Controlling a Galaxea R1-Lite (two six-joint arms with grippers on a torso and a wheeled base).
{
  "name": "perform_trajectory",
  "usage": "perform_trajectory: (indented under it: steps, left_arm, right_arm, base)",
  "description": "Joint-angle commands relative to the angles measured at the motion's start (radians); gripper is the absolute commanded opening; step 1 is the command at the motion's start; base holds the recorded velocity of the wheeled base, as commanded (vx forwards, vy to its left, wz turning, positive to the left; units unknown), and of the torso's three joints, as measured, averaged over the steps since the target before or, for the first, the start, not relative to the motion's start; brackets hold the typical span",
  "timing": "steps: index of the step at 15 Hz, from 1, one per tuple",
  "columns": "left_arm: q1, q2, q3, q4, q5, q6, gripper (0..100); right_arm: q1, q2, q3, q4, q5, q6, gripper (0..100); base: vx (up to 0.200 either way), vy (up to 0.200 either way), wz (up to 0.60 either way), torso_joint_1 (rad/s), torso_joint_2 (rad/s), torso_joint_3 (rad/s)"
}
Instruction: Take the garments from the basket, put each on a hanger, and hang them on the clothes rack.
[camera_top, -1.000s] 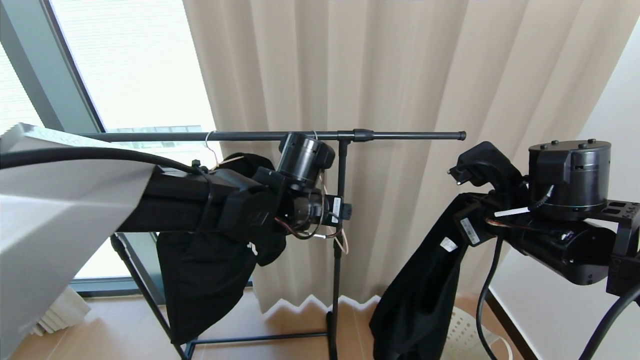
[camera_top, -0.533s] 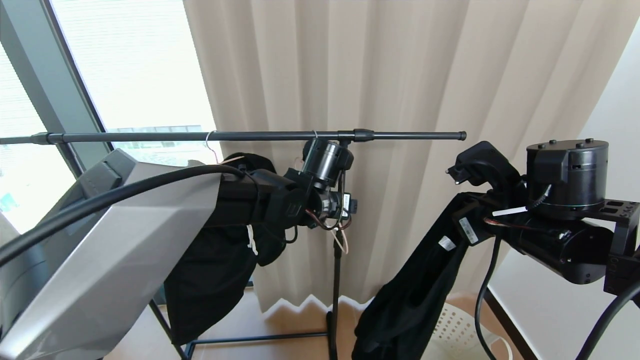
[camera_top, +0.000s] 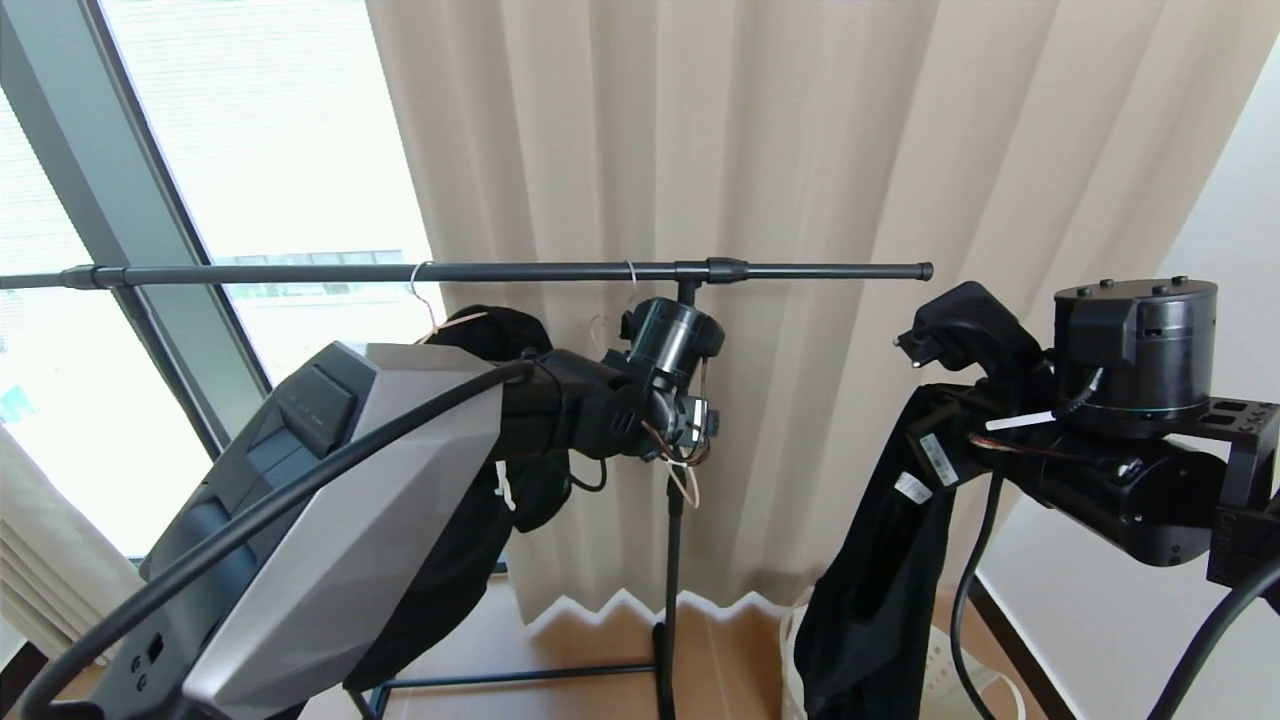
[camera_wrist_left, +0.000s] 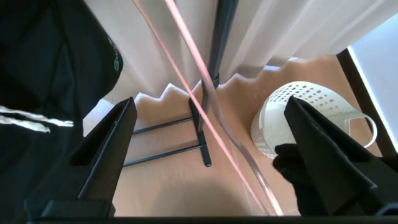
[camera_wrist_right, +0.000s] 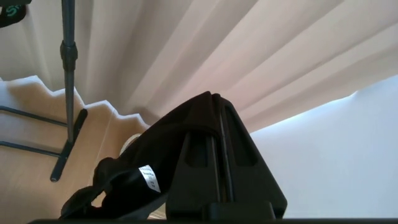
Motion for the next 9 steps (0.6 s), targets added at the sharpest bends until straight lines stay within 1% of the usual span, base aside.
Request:
perform_trajectory:
  steps: [1,5,6,9]
  left_arm:
    - [0.003,0.015,-0.003,0.000,0.002,-0.001,100]
    - [0.014,0.034,-0.003,-0.025,0.025,-0.001,100]
    - [0.014,0.035,-0.003,-0.032,0.027,-0.001,0]
    - [0.013,0.032,-0.003,-0.032,0.027,-0.011,0]
  right_arm:
    - [0.005,0.001,0.000,0.000,0.000,0.000,0]
    - [0.008,0.001,0.005,0.000,0.000,0.000,0]
    - [0.008,0.001,0.005,0.000,0.000,0.001,0]
    - [0.010,0.004,0.005,0.000,0.000,0.001,0]
  base:
    - [0.000,0.000,0.00,0.000,0.00,0.000]
    - [0.000,0.000,0.00,0.000,0.00,0.000]
    - [0.000,0.000,0.00,0.000,0.00,0.000]
    - [0.000,0.000,0.00,0.000,0.00,0.000]
